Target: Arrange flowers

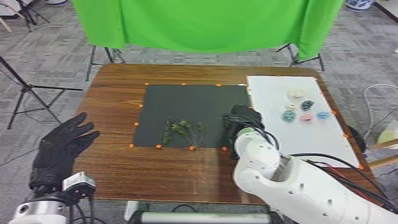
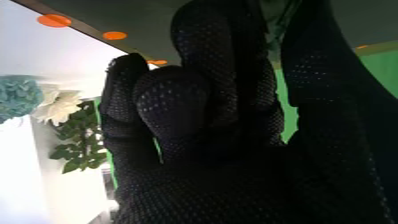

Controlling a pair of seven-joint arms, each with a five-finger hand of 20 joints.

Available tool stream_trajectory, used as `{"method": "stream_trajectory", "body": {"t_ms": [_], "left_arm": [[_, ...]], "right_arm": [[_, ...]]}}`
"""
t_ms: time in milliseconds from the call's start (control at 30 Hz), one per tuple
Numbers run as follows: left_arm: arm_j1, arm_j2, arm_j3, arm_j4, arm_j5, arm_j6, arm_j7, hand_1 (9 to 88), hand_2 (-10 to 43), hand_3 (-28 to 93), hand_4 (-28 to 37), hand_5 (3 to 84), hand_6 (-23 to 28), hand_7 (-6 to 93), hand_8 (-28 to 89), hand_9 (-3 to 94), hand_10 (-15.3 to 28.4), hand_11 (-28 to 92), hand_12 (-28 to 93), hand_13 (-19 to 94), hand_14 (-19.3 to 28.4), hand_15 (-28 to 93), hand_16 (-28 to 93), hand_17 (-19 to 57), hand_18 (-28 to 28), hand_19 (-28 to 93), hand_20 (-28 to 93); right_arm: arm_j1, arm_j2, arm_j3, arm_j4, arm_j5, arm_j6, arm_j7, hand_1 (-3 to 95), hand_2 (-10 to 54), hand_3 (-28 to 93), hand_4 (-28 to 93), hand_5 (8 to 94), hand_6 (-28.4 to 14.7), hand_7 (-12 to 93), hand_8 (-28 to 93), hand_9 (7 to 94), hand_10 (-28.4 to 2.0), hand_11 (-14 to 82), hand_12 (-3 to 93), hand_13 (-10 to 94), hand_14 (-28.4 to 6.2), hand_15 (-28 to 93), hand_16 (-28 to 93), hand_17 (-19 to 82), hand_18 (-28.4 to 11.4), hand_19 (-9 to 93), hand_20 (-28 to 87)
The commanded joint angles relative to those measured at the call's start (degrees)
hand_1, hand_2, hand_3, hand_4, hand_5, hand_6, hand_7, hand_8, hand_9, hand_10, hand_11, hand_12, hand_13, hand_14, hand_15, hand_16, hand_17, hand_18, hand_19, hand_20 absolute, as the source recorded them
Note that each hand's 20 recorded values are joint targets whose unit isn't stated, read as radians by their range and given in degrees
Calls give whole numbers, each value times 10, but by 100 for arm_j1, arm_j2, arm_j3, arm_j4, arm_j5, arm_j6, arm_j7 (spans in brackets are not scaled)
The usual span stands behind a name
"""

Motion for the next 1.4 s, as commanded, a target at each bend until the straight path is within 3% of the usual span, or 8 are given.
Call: {"method": "stream_trajectory", "body": {"t_ms": [33, 300, 500, 833, 967, 1000, 1067, 1400], "left_arm": [[83, -78, -39, -25, 49, -84, -76, 249, 65, 831, -203, 399, 107, 162, -108, 358, 198, 282, 83, 271, 266, 543, -117, -91, 226, 613, 1], [102, -92, -36, -25, 58, -103, -96, 249, 65, 832, -202, 400, 108, 161, -109, 359, 197, 282, 83, 271, 266, 543, -117, -91, 226, 614, 1], [169, -91, -42, -64, 30, -23, -67, 250, 65, 833, -202, 401, 109, 160, -108, 360, 198, 283, 82, 272, 266, 543, -117, -91, 226, 614, 0], [137, -5, 8, -68, 12, 35, 33, 250, 65, 831, -205, 401, 108, 162, -109, 360, 198, 282, 82, 272, 266, 543, -117, -92, 226, 614, -1], [202, 16, 11, -78, -21, 51, 103, 250, 65, 831, -204, 401, 108, 161, -109, 360, 198, 282, 82, 271, 266, 543, -117, -92, 226, 614, -1], [198, 16, 11, -69, -15, 43, 97, 250, 66, 830, -205, 401, 108, 161, -109, 359, 198, 283, 82, 271, 267, 543, -117, -92, 226, 614, -1], [149, 9, 12, -59, -3, 41, 78, 249, 65, 830, -204, 401, 108, 161, -109, 360, 199, 282, 82, 271, 267, 543, -117, -92, 226, 614, -1], [112, 8, 20, -55, 4, 17, 61, 250, 66, 829, -206, 401, 109, 161, -109, 360, 198, 282, 82, 271, 267, 543, -117, -92, 226, 614, -2]], "right_arm": [[-58, -6, 54, -85, -24, 129, 22, 323, -91, 816, -234, 768, -44, 298, -109, 828, -157, 476, 203, 802, -81, 778, 171, 423, -246, 932, 159], [-90, -28, 99, -159, -126, 125, -8, 296, -91, 803, -237, 766, -51, 300, -125, 823, -162, 479, 206, 800, -84, 779, 169, 424, -249, 932, 151], [-189, 57, 436, -461, -281, 222, -209, 271, -87, 794, -239, 746, -62, 296, -125, 806, -173, 484, 208, 795, -90, 781, 170, 424, -254, 932, 138], [-364, 1223, 1111, -966, -174, 900, -450, 261, -62, 811, -230, 645, -78, 245, -135, 724, -199, 448, 183, 756, -99, 789, 160, 398, -247, 932, 70], [-652, 1825, 1550, -894, 328, 982, -773, 262, -62, 827, -232, 608, -82, 238, -137, 689, -205, 403, 166, 726, -104, 791, 150, 380, -241, 932, 33], [-375, 2099, 1091, -815, 328, 1443, -583, 266, -60, 833, -236, 597, -82, 238, -139, 675, -206, 390, 162, 716, -105, 791, 145, 373, -238, 932, 20], [-319, 2320, 960, -637, 153, 1556, -607, 288, -51, 854, -247, 591, -68, 254, -149, 665, -193, 321, 146, 703, -106, 784, 134, 362, -231, 931, -16], [-274, 2609, 874, -217, 451, 928, -568, 308, -78, 877, -258, 556, -55, 255, -162, 586, -178, 207, 133, 675, -104, 758, 125, 342, -221, 932, -66]]}}
